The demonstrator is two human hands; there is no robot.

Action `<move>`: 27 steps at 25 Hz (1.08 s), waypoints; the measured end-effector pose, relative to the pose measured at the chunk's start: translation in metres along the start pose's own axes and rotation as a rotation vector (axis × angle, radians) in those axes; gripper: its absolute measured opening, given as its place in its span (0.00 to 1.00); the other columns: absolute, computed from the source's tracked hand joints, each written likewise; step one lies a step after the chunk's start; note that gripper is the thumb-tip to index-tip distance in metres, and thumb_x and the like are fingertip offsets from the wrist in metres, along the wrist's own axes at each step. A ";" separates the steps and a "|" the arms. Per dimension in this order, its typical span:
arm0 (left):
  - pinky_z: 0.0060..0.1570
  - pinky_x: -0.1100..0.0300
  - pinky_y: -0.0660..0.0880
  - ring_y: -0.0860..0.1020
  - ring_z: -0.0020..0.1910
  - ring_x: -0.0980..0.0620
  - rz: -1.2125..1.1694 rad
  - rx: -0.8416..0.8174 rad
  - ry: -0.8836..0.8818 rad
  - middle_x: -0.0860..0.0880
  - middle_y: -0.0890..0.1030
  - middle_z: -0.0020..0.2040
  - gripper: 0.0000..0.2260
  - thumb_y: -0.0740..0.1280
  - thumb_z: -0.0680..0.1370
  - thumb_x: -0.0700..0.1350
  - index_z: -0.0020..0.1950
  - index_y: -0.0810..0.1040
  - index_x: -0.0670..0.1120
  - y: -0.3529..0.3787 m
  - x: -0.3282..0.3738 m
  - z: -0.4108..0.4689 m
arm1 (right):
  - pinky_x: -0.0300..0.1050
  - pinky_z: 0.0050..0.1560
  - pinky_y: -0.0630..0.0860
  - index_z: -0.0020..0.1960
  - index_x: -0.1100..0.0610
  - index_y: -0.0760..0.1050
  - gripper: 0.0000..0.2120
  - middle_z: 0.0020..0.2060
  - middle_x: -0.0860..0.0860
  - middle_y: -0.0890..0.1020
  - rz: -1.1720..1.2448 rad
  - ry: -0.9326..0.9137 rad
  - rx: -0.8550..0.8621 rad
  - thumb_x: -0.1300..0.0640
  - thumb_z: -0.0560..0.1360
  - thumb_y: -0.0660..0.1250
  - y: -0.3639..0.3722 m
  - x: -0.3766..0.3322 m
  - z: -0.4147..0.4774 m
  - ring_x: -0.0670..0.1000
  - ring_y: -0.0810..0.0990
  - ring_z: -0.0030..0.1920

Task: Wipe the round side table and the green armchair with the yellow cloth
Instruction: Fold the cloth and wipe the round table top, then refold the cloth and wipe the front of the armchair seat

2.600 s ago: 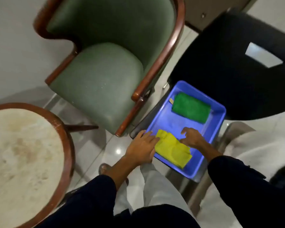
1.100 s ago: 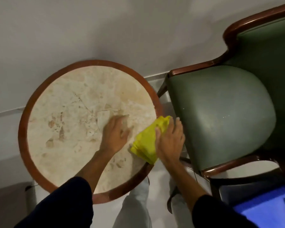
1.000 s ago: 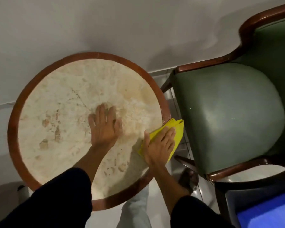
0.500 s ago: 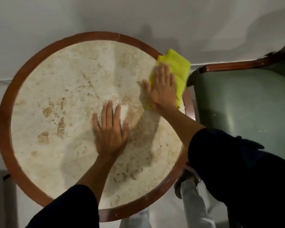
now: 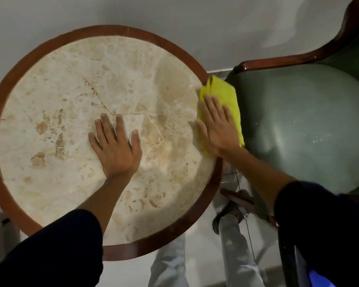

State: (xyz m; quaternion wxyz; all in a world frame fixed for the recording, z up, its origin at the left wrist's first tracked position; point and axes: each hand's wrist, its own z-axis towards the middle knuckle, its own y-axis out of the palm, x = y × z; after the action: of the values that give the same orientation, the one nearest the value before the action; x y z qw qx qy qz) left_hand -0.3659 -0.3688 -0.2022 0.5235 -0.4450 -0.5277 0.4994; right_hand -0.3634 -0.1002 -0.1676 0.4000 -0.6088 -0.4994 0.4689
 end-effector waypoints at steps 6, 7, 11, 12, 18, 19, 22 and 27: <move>0.76 0.44 0.55 0.60 0.78 0.43 -0.078 -0.017 -0.051 0.43 0.64 0.78 0.24 0.46 0.84 0.56 0.76 0.66 0.49 -0.011 0.003 0.004 | 0.54 0.79 0.44 0.79 0.57 0.48 0.33 0.79 0.54 0.53 -0.067 -0.429 -0.085 0.40 0.80 0.42 0.025 -0.087 -0.015 0.53 0.48 0.80; 0.75 0.44 0.57 0.61 0.78 0.43 -0.116 -0.022 -0.074 0.43 0.65 0.78 0.23 0.47 0.84 0.55 0.74 0.69 0.50 -0.017 0.003 0.007 | 0.55 0.79 0.46 0.79 0.57 0.52 0.32 0.79 0.53 0.56 -0.049 -0.558 -0.125 0.40 0.81 0.43 0.026 -0.086 -0.040 0.53 0.49 0.79; 0.70 0.42 0.62 0.66 0.73 0.41 -0.244 -0.140 0.064 0.42 0.71 0.73 0.22 0.56 0.80 0.57 0.69 0.74 0.49 -0.045 0.010 0.010 | 0.60 0.75 0.56 0.71 0.54 0.69 0.23 0.72 0.53 0.72 0.168 -0.404 0.069 0.50 0.78 0.61 0.018 -0.051 -0.123 0.54 0.65 0.75; 0.70 0.42 0.62 0.66 0.73 0.41 -0.252 -0.169 0.190 0.43 0.72 0.72 0.23 0.57 0.78 0.58 0.69 0.73 0.48 -0.051 0.018 0.005 | 0.62 0.72 0.60 0.70 0.54 0.69 0.24 0.70 0.54 0.74 0.194 -0.123 0.144 0.49 0.75 0.66 0.017 -0.041 -0.138 0.56 0.67 0.73; 0.74 0.37 0.52 0.47 0.80 0.41 -0.073 -0.557 0.773 0.42 0.50 0.81 0.41 0.67 0.66 0.61 0.78 0.57 0.58 -0.077 0.113 -0.014 | 0.53 0.53 0.77 0.43 0.54 0.73 0.18 0.48 0.55 0.78 1.127 1.018 -0.182 0.45 0.65 0.78 0.005 -0.022 -0.160 0.55 0.78 0.49; 0.75 0.38 0.50 0.44 0.81 0.43 -0.057 -0.640 0.872 0.44 0.48 0.82 0.43 0.66 0.64 0.61 0.78 0.56 0.60 -0.083 0.135 -0.010 | 0.49 0.43 0.77 0.38 0.53 0.70 0.14 0.40 0.52 0.77 1.243 0.953 -0.130 0.54 0.66 0.77 -0.004 -0.013 -0.161 0.52 0.77 0.41; 0.76 0.44 0.54 0.52 0.80 0.49 -0.205 -0.921 0.885 0.49 0.60 0.80 0.37 0.59 0.64 0.63 0.74 0.61 0.64 -0.101 0.202 0.003 | 0.40 0.30 0.71 0.37 0.51 0.69 0.12 0.31 0.46 0.75 1.173 0.582 -0.083 0.62 0.65 0.71 -0.043 0.038 -0.163 0.46 0.72 0.32; 0.64 0.46 0.75 0.81 0.52 0.57 -0.459 -1.443 0.640 0.46 0.85 0.55 0.23 0.65 0.73 0.65 0.56 0.82 0.48 -0.112 0.305 -0.018 | 0.40 0.32 0.73 0.48 0.47 0.73 0.19 0.32 0.47 0.77 1.240 0.411 -0.091 0.66 0.65 0.73 -0.118 0.176 -0.178 0.41 0.74 0.29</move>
State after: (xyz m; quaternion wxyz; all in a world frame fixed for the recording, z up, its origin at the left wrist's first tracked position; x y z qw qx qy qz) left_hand -0.3586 -0.0765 -0.0589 0.3228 -0.6741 -0.6219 -0.2336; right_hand -0.2074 0.0911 -0.0424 0.1167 -0.8775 0.0114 0.4650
